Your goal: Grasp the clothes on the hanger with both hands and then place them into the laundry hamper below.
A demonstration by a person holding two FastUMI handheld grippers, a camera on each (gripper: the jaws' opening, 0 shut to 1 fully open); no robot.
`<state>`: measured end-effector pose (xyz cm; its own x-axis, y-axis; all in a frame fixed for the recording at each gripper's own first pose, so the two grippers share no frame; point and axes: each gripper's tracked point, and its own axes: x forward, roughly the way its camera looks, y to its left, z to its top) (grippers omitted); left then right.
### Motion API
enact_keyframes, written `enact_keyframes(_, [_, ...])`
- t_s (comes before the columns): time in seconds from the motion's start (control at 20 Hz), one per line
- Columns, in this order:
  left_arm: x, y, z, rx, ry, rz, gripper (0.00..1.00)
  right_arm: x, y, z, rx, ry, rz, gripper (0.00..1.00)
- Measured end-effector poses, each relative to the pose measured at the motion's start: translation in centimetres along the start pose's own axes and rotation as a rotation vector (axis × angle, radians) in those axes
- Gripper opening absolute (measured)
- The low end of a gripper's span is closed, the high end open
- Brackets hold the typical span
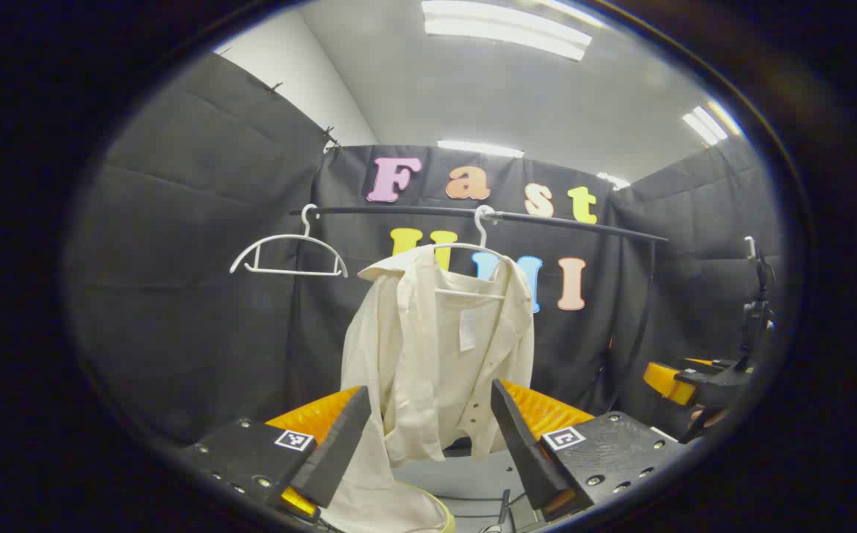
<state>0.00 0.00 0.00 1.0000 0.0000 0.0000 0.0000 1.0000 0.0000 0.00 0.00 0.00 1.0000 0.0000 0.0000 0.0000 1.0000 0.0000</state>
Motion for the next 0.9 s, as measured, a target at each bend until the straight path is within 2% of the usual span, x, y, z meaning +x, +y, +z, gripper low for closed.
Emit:
enact_keyframes(0.45, [-1.0, 1.8, -0.5, -0.063, 0.019, 0.04, 0.96, 0.1, 3.0, 0.0, 0.028, 0.028, 0.059, 0.98])
enact_keyframes(0.9, [-0.8, -0.2, -0.7, -0.024, 0.019, 0.014, 0.96, -0.8, 1.8, -0.5, 0.023, 0.029, 0.049, 0.98])
